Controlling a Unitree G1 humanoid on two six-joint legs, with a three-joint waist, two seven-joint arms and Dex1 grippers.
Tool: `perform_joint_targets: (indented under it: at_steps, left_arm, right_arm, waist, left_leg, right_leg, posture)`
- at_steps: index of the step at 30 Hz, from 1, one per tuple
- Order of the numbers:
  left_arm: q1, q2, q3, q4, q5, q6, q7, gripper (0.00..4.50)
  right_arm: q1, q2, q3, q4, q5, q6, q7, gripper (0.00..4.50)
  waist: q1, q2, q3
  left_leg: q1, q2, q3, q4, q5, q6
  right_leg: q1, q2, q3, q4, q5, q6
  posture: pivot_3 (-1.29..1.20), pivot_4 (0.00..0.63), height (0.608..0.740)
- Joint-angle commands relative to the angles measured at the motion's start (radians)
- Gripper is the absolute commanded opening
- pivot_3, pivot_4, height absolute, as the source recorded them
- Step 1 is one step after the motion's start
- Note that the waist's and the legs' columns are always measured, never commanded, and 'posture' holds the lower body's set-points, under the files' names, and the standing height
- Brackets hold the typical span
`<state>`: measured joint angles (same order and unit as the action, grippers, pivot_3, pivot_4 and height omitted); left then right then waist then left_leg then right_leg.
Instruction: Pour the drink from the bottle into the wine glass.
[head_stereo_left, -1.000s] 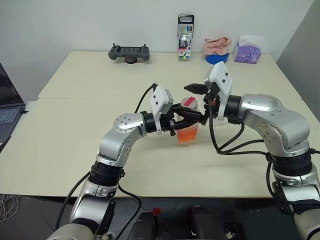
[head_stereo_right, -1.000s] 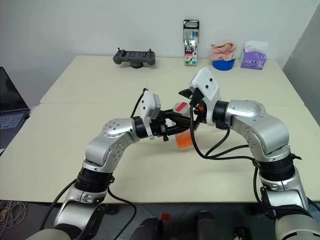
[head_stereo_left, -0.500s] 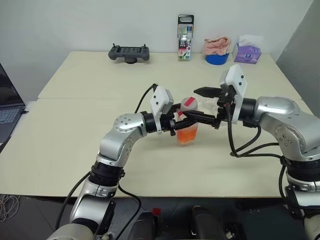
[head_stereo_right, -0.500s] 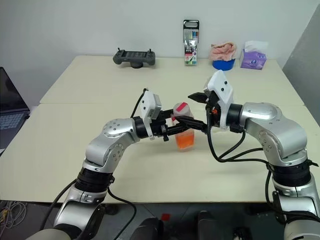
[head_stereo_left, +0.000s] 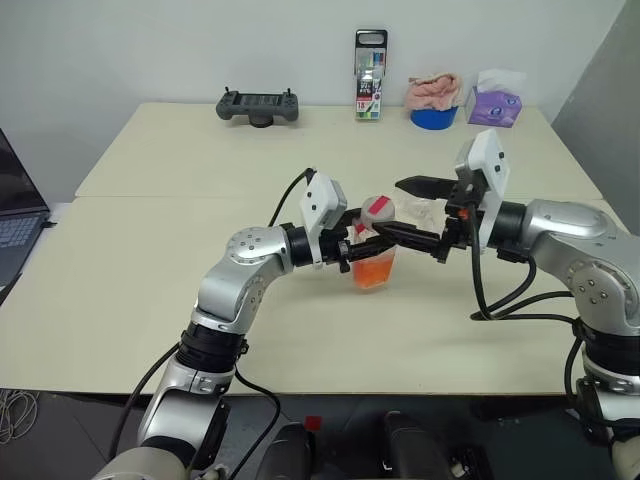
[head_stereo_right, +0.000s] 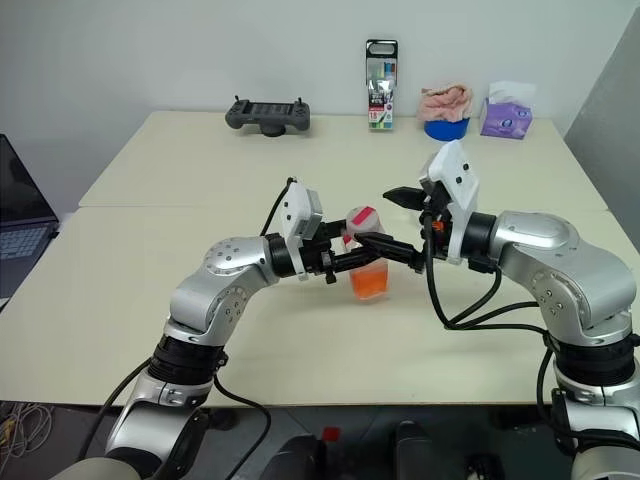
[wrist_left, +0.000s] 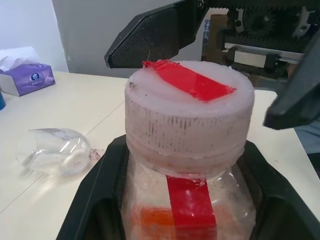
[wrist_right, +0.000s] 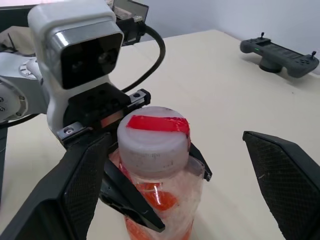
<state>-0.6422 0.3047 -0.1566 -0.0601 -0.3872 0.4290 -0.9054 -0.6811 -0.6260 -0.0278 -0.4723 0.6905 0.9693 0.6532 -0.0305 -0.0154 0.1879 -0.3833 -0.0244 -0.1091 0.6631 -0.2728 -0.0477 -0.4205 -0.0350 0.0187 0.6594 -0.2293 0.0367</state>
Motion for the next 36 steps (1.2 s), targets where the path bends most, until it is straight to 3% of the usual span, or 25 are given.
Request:
perform_joint_targets:
  at_steps: [1, 2, 5, 14, 16, 21, 22, 25, 33, 36]
  left_arm:
    - [-0.014, 0.0, 0.007, -0.038, -0.009, -0.021, -0.003, 2.14]
    - [-0.014, -0.001, 0.006, -0.037, -0.009, -0.022, -0.004, 2.14]
    - [-0.018, -0.005, 0.003, -0.03, -0.008, -0.024, -0.005, 2.14]
    - [-0.024, -0.009, 0.0, -0.02, -0.006, -0.029, -0.01, 2.14]
    - [-0.026, -0.01, 0.0, -0.017, -0.004, -0.031, -0.011, 2.14]
    - [-0.019, -0.008, 0.002, -0.028, -0.003, -0.028, -0.008, 2.14]
    - [-0.018, -0.007, 0.003, -0.029, -0.003, -0.028, -0.007, 2.14]
    - [-0.017, -0.006, 0.004, -0.027, -0.001, -0.03, -0.004, 2.14]
    - [-0.019, -0.005, 0.004, -0.026, -0.002, -0.03, -0.005, 2.14]
    - [-0.018, -0.005, 0.003, -0.026, -0.002, -0.03, -0.007, 2.14]
  right_arm:
    - [0.009, 0.018, -0.053, -0.097, 0.048, 0.051, -0.08, 4.5]
    - [0.013, 0.025, -0.057, -0.113, 0.059, 0.066, -0.099, 4.5]
    - [0.017, 0.044, -0.067, -0.139, 0.074, 0.091, -0.154, 3.59]
    - [0.018, 0.015, -0.039, -0.151, 0.057, 0.108, -0.202, 0.29]
    - [0.021, 0.004, -0.027, -0.149, 0.051, 0.106, -0.2, 0.0]
    - [0.008, 0.007, -0.048, -0.125, 0.062, 0.093, -0.196, 0.0]
    - [0.003, 0.009, -0.061, -0.123, 0.079, 0.098, -0.192, 0.17]
    - [-0.001, 0.013, -0.078, -0.122, 0.114, 0.105, -0.188, 0.92]
    - [0.016, 0.016, -0.05, -0.167, 0.129, 0.149, -0.25, 3.76]
    - [0.025, 0.024, -0.041, -0.186, 0.131, 0.165, -0.278, 3.78]
  waist:
    - [0.0, 0.0, 0.0]
    - [0.001, 0.0, 0.0]
    - [0.001, 0.0, 0.0]
    - [0.001, 0.0, 0.0]
    - [0.001, 0.0, 0.0]
    - [0.001, 0.0, 0.0]
    - [0.001, 0.0, 0.0]
    - [0.001, 0.0, 0.0]
    - [0.001, 0.0, 0.0]
    - [0.001, 0.0, 0.0]
  left_leg:
    - [0.0, 0.0, 0.0, 0.0, 0.0, 0.0]
    - [0.0, 0.0, 0.0, 0.0, 0.0, 0.0]
    - [0.0, 0.0, 0.0, 0.0, 0.0, 0.0]
    - [0.0, 0.0, 0.0, 0.0, 0.0, 0.0]
    - [0.0, 0.0, 0.0, 0.0, 0.0, 0.0]
    - [0.0, 0.0, 0.0, 0.0, 0.0, 0.0]
    - [0.0, 0.0, 0.0, 0.0, 0.0, 0.0]
    - [0.0, 0.0, 0.0, 0.0, 0.0, 0.0]
    - [0.0, 0.0, 0.0, 0.0, 0.0, 0.0]
    - [0.0, 0.0, 0.0, 0.0, 0.0, 0.0]
  right_leg:
    - [0.0, 0.0, 0.0, 0.0, 0.0, 0.0]
    - [0.0, 0.0, 0.0, 0.0, 0.0, 0.0]
    - [0.0, 0.0, 0.0, 0.0, 0.0, 0.0]
    - [0.0, 0.0, 0.0, 0.0, 0.0, 0.0]
    - [0.0, 0.0, 0.0, 0.0, 0.0, 0.0]
    - [0.0, 0.0, 0.0, 0.0, 0.0, 0.0]
    - [0.0, 0.0, 0.0, 0.0, 0.0, 0.0]
    - [0.0, 0.0, 0.0, 0.0, 0.0, 0.0]
    - [0.0, 0.0, 0.0, 0.0, 0.0, 0.0]
    - [0.0, 0.0, 0.0, 0.0, 0.0, 0.0]
  posture:
    - [0.0, 0.15, 0.74]
    - [0.0, 0.15, 0.74]
    - [0.0, 0.15, 0.74]
    - [0.0, 0.15, 0.74]
    - [0.0, 0.15, 0.74]
    - [0.0, 0.15, 0.74]
    - [0.0, 0.15, 0.74]
    - [0.0, 0.15, 0.74]
    - [0.0, 0.15, 0.74]
    - [0.0, 0.15, 0.74]
